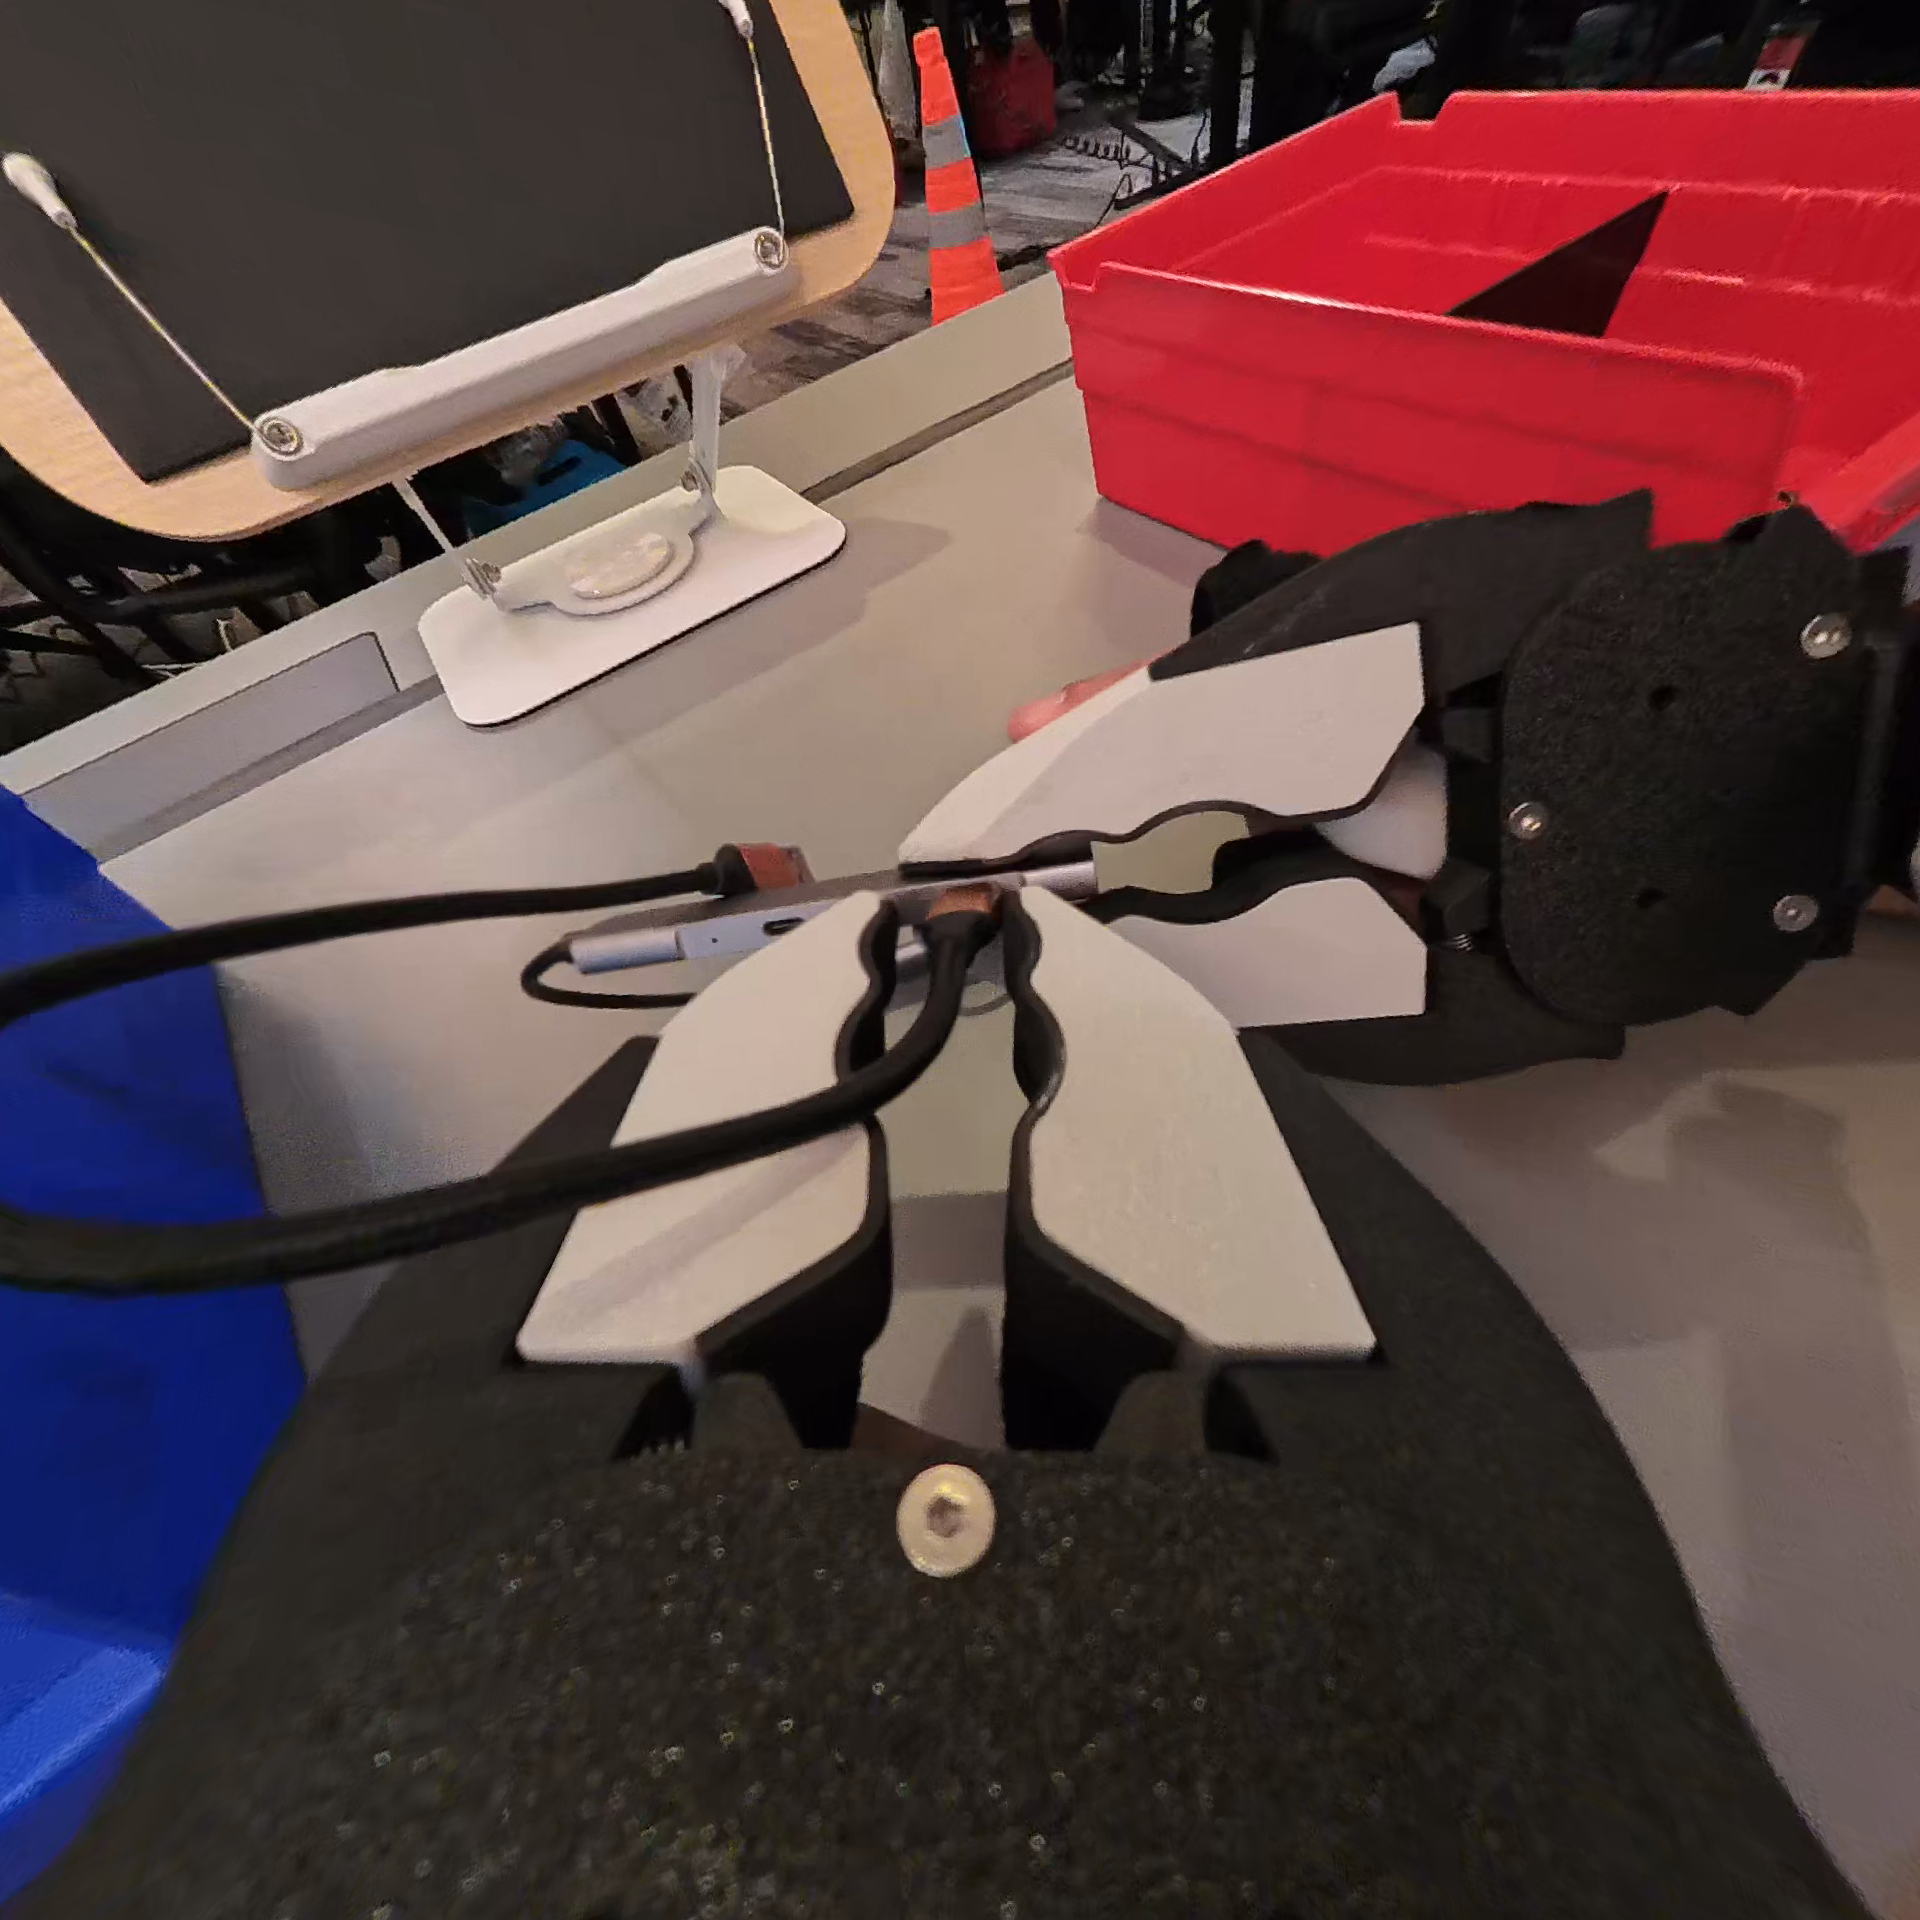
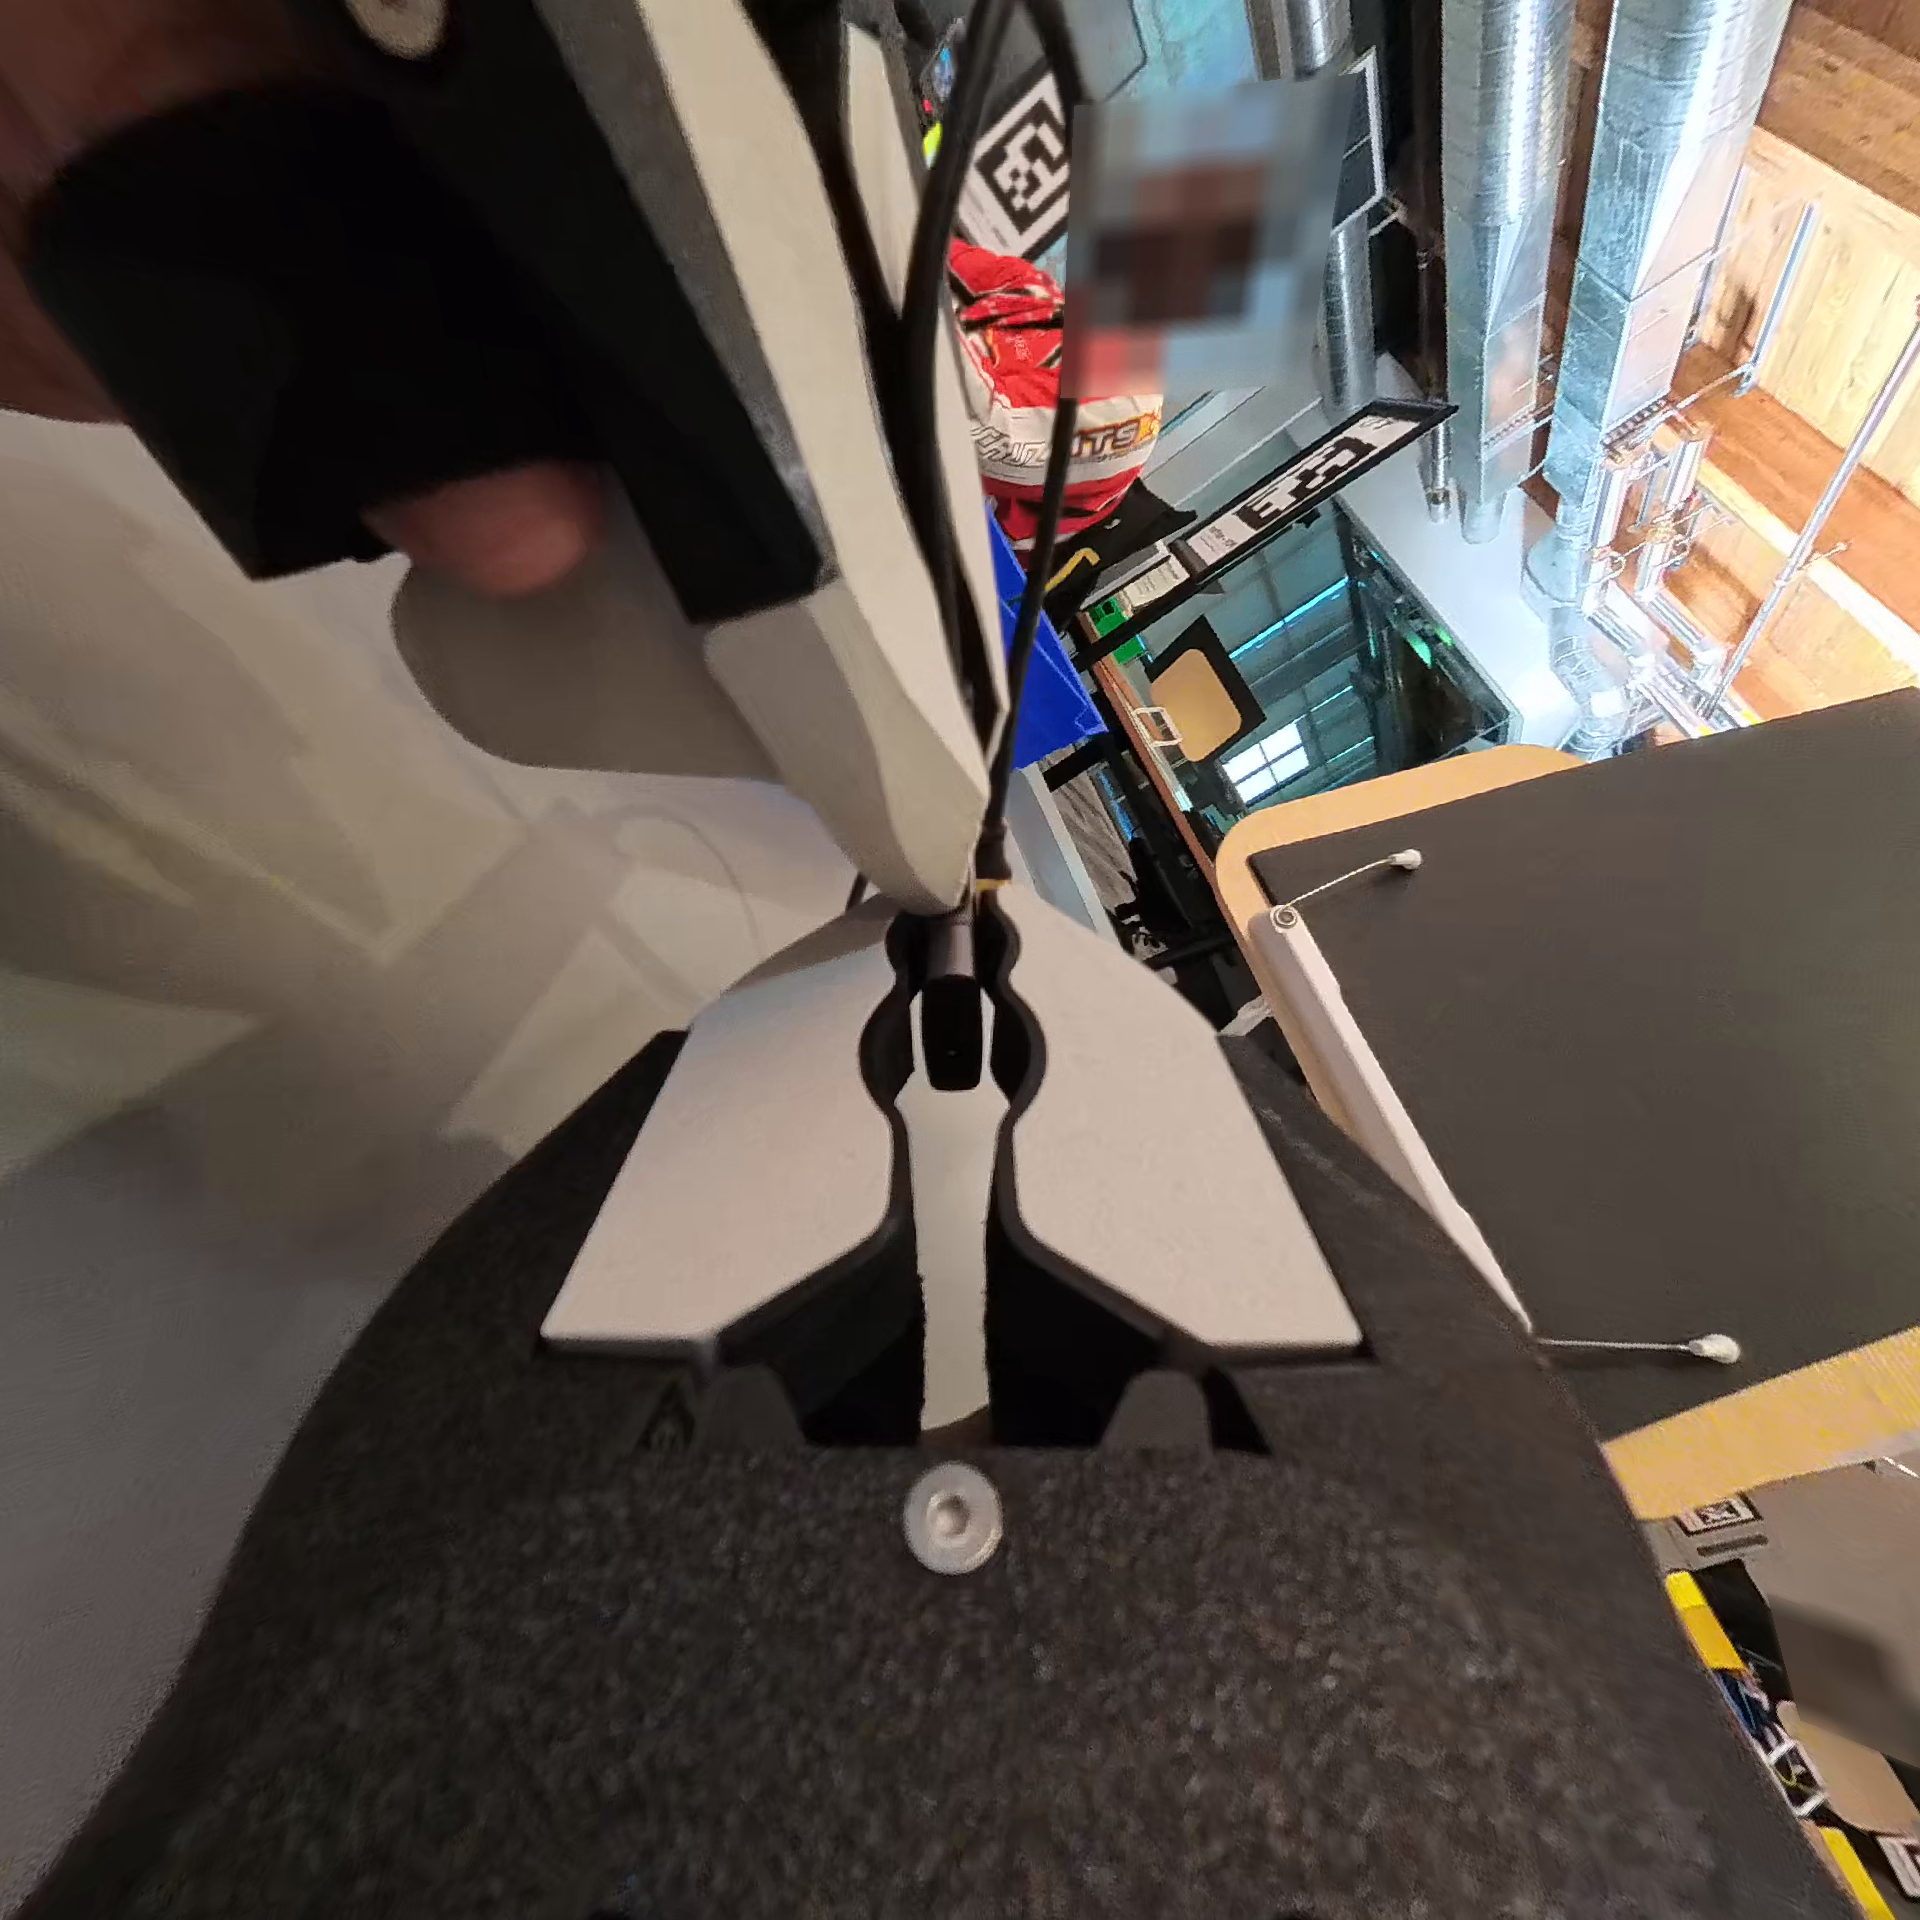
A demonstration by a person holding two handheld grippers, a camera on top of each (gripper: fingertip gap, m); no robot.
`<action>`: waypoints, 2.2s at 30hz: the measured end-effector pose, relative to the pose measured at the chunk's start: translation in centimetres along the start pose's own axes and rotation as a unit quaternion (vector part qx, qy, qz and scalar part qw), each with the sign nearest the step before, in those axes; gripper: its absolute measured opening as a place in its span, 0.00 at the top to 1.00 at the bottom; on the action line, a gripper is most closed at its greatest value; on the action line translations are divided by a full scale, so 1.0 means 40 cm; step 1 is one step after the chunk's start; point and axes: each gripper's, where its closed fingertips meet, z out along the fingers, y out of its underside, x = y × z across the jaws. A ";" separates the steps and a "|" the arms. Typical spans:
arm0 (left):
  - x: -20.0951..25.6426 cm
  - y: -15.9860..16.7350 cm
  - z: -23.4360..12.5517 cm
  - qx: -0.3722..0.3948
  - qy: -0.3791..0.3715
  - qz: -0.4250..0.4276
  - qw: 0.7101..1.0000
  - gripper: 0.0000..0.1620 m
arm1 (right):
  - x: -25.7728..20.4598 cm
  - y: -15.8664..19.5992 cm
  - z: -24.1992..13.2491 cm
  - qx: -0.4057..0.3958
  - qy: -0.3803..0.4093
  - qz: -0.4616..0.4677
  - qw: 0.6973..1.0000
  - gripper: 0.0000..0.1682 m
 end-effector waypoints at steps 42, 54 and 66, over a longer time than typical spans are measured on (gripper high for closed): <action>0.026 0.002 -0.045 0.018 0.190 -0.116 0.975 0.93 | -0.017 -0.038 -0.032 0.089 -0.013 0.003 0.996 0.94; 0.030 0.007 -0.066 0.012 0.219 -0.068 0.973 0.93 | -0.023 -0.049 -0.041 0.093 -0.009 -0.027 0.995 0.94; 0.030 0.006 -0.093 0.023 0.219 -0.041 0.975 0.93 | -0.027 -0.072 -0.046 0.105 0.000 -0.025 0.994 0.94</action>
